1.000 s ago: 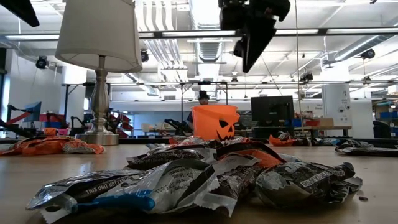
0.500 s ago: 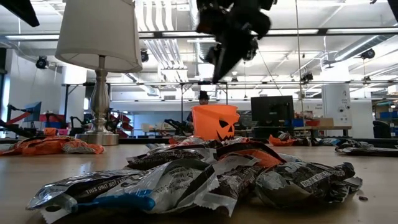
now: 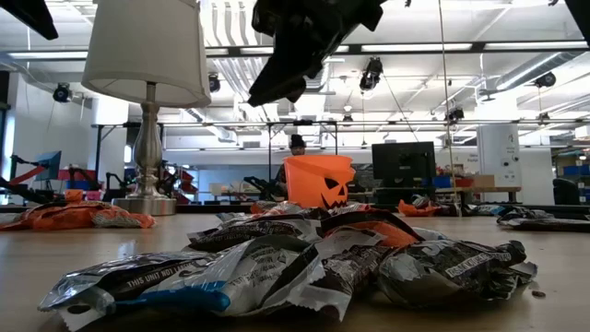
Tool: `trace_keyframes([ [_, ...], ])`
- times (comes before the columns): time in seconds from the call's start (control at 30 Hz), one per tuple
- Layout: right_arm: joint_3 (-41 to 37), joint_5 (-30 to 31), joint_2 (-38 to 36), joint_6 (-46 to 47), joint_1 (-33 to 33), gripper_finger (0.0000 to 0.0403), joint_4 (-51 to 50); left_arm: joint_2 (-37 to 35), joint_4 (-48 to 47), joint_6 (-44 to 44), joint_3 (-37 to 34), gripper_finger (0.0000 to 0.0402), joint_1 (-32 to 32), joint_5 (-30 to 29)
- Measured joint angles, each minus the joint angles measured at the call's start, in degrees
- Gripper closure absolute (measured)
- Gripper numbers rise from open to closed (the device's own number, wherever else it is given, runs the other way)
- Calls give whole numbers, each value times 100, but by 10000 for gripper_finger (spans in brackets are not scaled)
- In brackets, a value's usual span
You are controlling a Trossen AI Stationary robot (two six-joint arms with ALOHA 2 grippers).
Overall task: Organize candy in baskets
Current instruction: Put the orange chocolate into the orange bucket
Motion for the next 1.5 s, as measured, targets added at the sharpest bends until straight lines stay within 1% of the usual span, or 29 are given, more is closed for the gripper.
trace_keyframes([
  [0.1,7,0,-30,5,0,266,-25,0,-5,255,-138,261,187,6],
  [0.23,136,0,-55,138,0,266,-103,-25,-8,869,-401,261,672,135],
  [0.3,198,0,-66,142,1,266,-200,-79,55,1311,-465,261,938,175],
  [0.4,297,0,-72,123,15,266,-434,-212,409,2185,-545,262,1325,307],
  [0.6,492,1,-83,118,70,266,-813,-656,1163,3587,-951,283,2271,835],
  [0.67,529,-1,-83,114,99,266,-948,-824,1527,3975,-1143,290,2616,1094],
  [0.83,560,-1,-83,147,138,266,-1241,-1148,2559,4899,-1800,300,3524,2196],
  [1.0,559,4,-105,296,136,266,-1325,-1174,3254,5288,-2529,300,4251,3249],
  [1.1,561,2,-160,333,136,266,-1333,-1076,3471,5465,-2808,296,4456,3572],
  [1.37,559,4,-364,556,136,266,-1426,-566,3691,6290,-2848,282,4494,3574],
  [1.5,559,16,-594,600,133,266,-1773,-172,3883,6691,-2824,281,4494,3572],
])
